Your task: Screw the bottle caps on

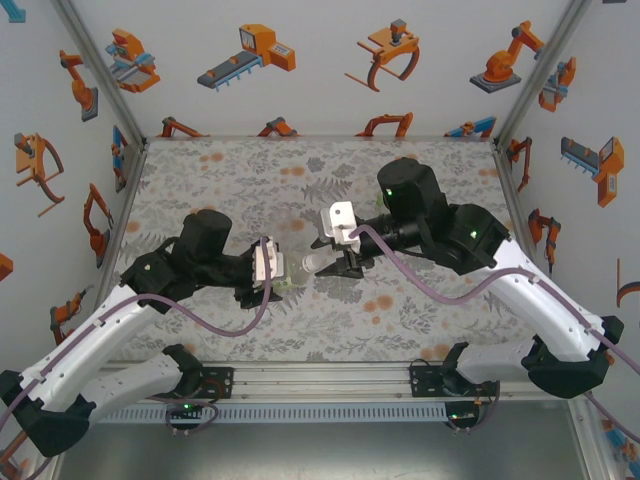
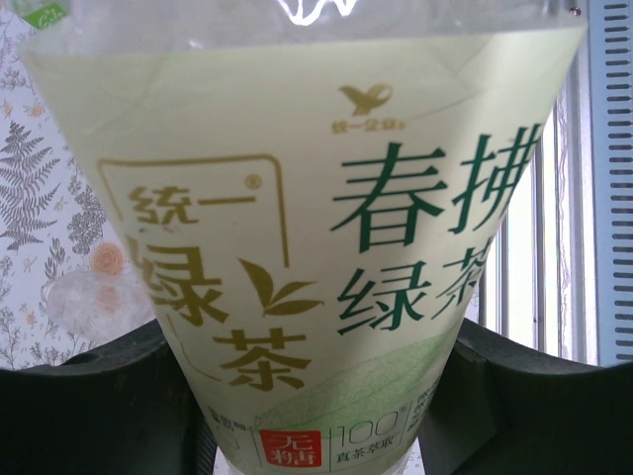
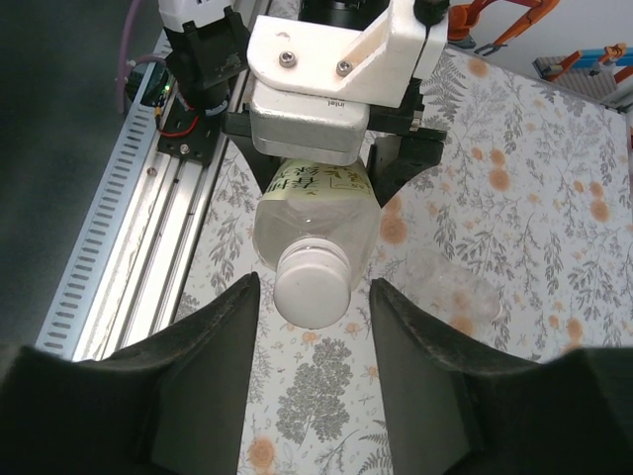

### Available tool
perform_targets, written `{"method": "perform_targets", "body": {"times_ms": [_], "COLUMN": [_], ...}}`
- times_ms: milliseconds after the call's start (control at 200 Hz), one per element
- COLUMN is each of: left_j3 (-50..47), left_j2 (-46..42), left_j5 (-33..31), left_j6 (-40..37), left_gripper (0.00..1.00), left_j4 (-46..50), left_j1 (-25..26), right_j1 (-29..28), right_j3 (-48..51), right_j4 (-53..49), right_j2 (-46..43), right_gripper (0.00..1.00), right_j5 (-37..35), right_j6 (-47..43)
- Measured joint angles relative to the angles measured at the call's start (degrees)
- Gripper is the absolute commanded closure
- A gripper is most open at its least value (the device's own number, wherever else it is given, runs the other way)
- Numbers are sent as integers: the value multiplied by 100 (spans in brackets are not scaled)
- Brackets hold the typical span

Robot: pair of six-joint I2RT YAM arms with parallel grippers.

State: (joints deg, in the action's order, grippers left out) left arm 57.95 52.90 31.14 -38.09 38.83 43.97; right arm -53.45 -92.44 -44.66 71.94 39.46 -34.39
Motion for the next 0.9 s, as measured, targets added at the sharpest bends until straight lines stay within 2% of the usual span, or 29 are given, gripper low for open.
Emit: {"method": "perform_targets", "body": {"times_ms": [205,431,561,701,826,901], "left_j3": [0,0,-2,-4,-52,-96], "left_j2": [0,0,0,22,52,92], "left_j5": [-2,-4,-33,-144,-315,-400], "left_j6": [0,0,0,0,22,35], "left_gripper": [100,100,100,100,100,100], "left_j4": [2,17,81,118,72,35], "left_j1": [0,7,15,15,15,15], "right_j1": [-7,-66,-96,-140,-175,-192], "right_j3": [0,9,219,592,927,1058], "right_j4": [2,15,262,708,1049,1086], "right_j2": [4,4,-94,-297,-466,-509], "right_gripper": [60,73,82,89,90,90], "right_j5": [-4,-61,-203,-686,-1491,-2052], "right_j6": [2,46,509,1722,3521,4944]}}
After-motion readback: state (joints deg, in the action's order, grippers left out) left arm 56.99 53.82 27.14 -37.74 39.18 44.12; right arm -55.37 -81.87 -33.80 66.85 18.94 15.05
